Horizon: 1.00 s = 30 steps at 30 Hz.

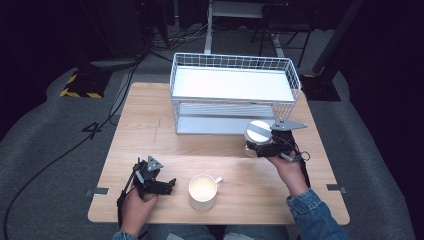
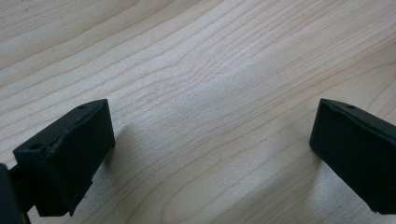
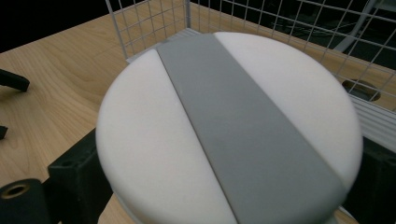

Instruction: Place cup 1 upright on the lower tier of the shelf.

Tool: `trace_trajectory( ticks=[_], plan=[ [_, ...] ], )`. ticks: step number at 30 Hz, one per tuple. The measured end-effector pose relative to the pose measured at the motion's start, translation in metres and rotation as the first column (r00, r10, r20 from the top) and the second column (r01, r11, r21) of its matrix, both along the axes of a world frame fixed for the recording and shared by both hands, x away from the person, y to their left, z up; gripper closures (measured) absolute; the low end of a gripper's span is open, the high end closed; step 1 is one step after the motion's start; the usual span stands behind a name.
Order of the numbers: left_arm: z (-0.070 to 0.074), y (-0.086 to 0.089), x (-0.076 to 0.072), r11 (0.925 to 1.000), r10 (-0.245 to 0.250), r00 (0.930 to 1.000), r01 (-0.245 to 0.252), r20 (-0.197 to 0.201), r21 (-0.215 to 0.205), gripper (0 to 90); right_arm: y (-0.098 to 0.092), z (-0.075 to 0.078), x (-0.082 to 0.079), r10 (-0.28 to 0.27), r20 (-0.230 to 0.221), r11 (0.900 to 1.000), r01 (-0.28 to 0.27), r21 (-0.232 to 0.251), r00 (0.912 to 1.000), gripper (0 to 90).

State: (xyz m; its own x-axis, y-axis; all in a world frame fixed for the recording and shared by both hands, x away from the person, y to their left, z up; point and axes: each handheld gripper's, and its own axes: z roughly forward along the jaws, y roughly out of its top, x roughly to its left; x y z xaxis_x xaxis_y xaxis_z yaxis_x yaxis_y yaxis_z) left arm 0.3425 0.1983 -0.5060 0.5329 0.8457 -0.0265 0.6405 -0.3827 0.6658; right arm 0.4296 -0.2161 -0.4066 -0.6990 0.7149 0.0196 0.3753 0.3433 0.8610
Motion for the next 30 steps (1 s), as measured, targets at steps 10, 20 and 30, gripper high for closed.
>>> trace_trajectory(
  ticks=[10, 20, 30],
  plan=[
    [0.0, 0.0, 0.0, 1.0, 0.0, 1.0, 0.0, 0.0, -0.001, 0.4, 0.014, 0.008, 0.018, -0.024, 0.009, 0.999, 0.025, -0.04, 0.9997, 7.2],
    [0.0, 0.0, 0.0, 1.0, 0.001, 1.0, -0.001, 0.0, -0.001, 0.4, 0.026, 0.006, 0.034, -0.064, -0.001, 0.997, 0.064, -0.043, 0.998, 7.2],
    [0.0, 0.0, 0.0, 1.0, 0.0, 1.0, 0.0, 0.0, -0.001, 0.4, 0.035, 0.004, 0.051, -0.11, 0.005, 0.993, 0.11, -0.037, 0.9939, 7.2]
  ],
)
